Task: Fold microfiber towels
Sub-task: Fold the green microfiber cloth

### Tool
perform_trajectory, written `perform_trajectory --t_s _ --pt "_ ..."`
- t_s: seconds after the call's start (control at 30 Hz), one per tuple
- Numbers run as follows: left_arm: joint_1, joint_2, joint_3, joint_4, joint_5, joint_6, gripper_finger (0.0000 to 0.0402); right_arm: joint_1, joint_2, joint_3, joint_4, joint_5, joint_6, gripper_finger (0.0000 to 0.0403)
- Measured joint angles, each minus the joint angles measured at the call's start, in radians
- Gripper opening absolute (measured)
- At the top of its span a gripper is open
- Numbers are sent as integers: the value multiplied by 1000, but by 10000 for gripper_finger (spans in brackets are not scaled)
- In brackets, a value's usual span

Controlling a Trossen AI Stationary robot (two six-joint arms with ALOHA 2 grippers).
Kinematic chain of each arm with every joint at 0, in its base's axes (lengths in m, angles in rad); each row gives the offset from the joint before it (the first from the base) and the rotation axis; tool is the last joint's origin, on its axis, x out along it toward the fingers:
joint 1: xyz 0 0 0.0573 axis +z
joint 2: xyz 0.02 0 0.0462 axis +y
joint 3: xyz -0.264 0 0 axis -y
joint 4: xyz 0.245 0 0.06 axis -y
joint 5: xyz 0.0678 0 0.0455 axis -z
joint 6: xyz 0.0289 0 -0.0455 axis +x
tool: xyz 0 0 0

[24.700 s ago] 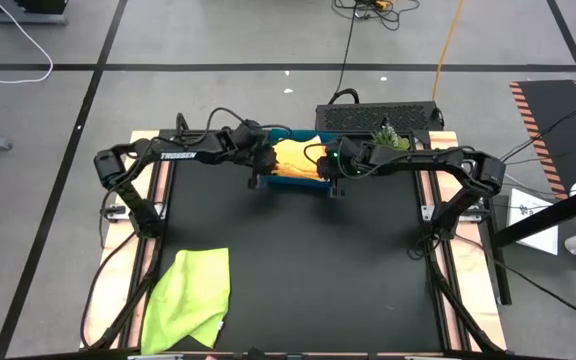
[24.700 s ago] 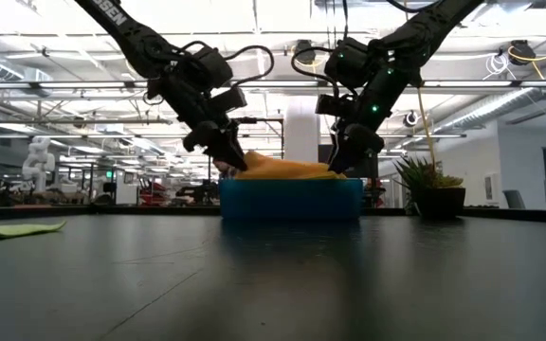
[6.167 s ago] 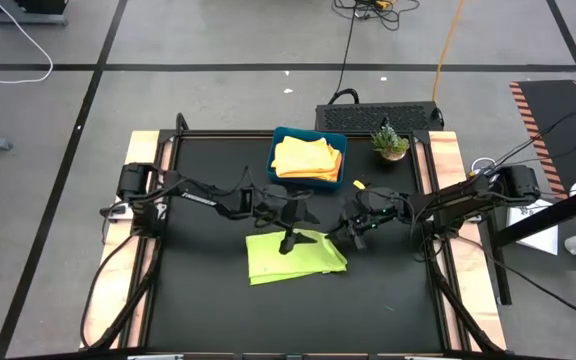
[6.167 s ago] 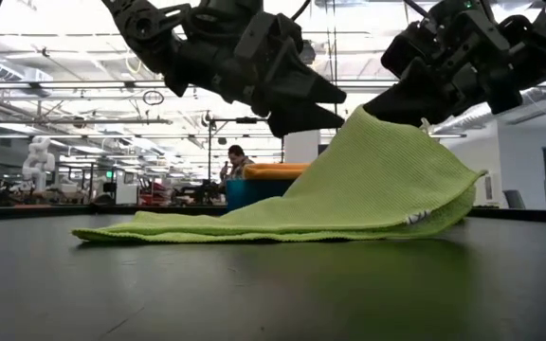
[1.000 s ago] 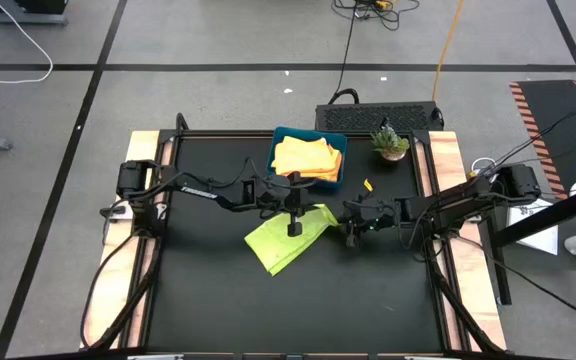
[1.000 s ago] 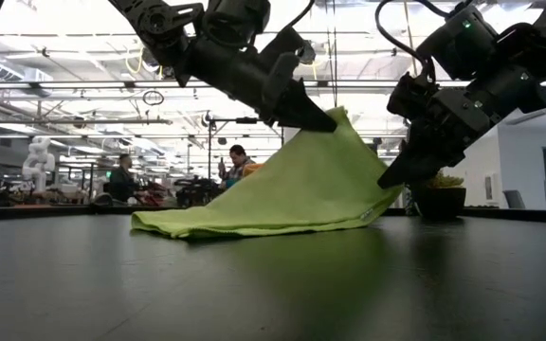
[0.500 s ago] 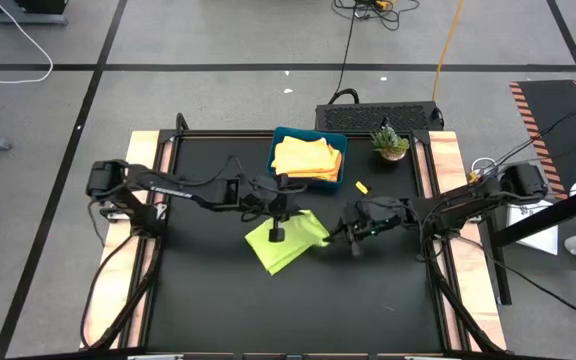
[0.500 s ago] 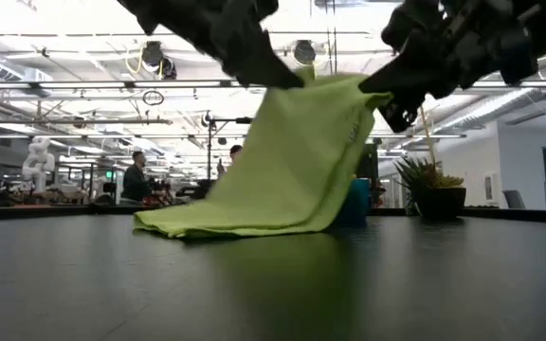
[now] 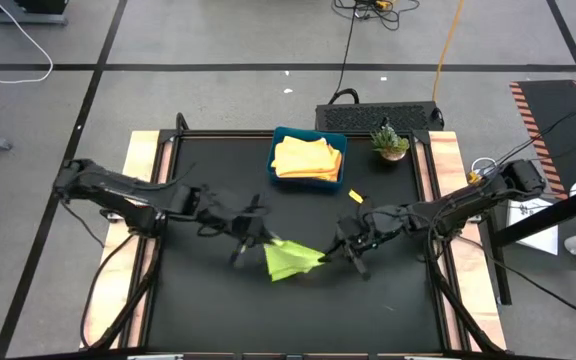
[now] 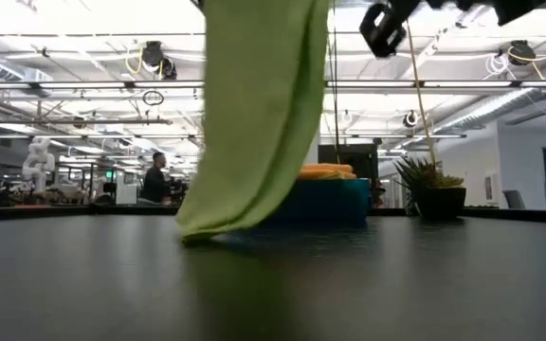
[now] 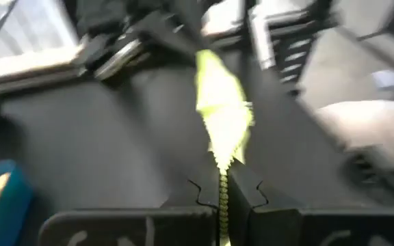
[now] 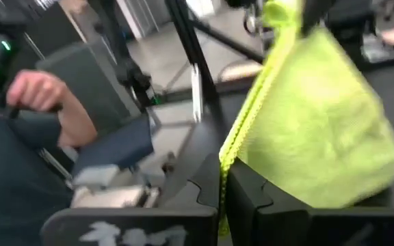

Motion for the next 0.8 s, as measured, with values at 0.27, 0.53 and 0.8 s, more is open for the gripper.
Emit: perform_trajectory --t_s 0.27,0.53,0.8 --pt "-164 -81 0 72 -70 -76 3 27 0 25 111 -87 43 0" --pt "-99 -15 -1 32 -54 -162 5 -24 -1 20 -19 -136 94 0" --pt "82 116 -1 7 -10 -152 8 -128 -2 16 -248 -44 70 0"
